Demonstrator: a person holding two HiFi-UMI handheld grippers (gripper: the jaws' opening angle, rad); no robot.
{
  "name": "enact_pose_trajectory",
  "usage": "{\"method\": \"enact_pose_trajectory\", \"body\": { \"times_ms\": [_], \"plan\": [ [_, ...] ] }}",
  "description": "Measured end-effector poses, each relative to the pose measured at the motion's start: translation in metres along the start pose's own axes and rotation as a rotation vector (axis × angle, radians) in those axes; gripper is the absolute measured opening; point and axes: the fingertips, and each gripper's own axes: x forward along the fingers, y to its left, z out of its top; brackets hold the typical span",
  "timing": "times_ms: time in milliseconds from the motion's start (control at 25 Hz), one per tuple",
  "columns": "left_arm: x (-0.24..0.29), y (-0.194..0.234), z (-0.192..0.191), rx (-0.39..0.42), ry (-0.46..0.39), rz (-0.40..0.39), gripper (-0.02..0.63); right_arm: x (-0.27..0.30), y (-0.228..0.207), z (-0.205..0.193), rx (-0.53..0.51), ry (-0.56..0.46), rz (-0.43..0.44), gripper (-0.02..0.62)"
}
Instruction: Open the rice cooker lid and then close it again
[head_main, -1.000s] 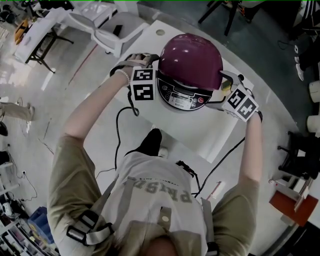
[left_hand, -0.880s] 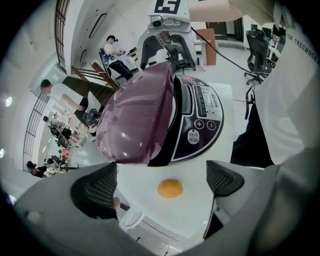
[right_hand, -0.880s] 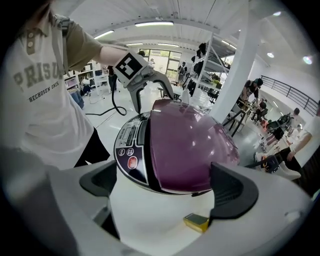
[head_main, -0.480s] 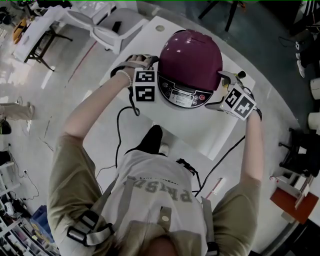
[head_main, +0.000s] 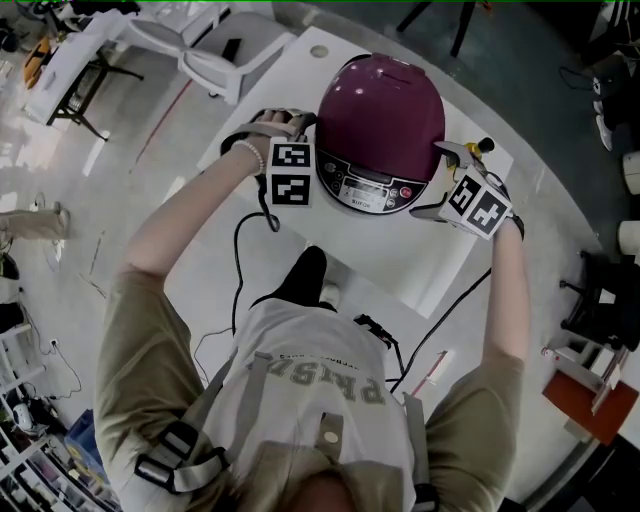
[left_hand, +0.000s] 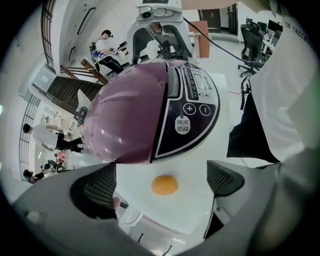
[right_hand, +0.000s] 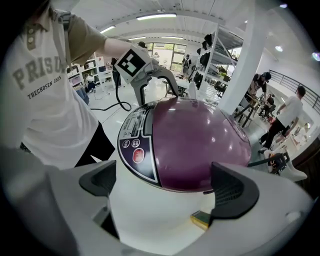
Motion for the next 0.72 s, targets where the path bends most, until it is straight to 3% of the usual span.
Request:
{"method": "enact_pose_trajectory", "body": {
  "times_ms": [240,720],
  "plan": [
    [0.003,0.0,-0.002,0.026,0.024,0.009,0.577,0.001,0.001,0.0,0.005,-0.005,0.009,0.565],
    [0.007,-0.001,-0.012,0.14,0.13,-0.019,0.591,0.005,0.002,-0.003,-0.005,0.09,0.039,0.566]
  ]
}}
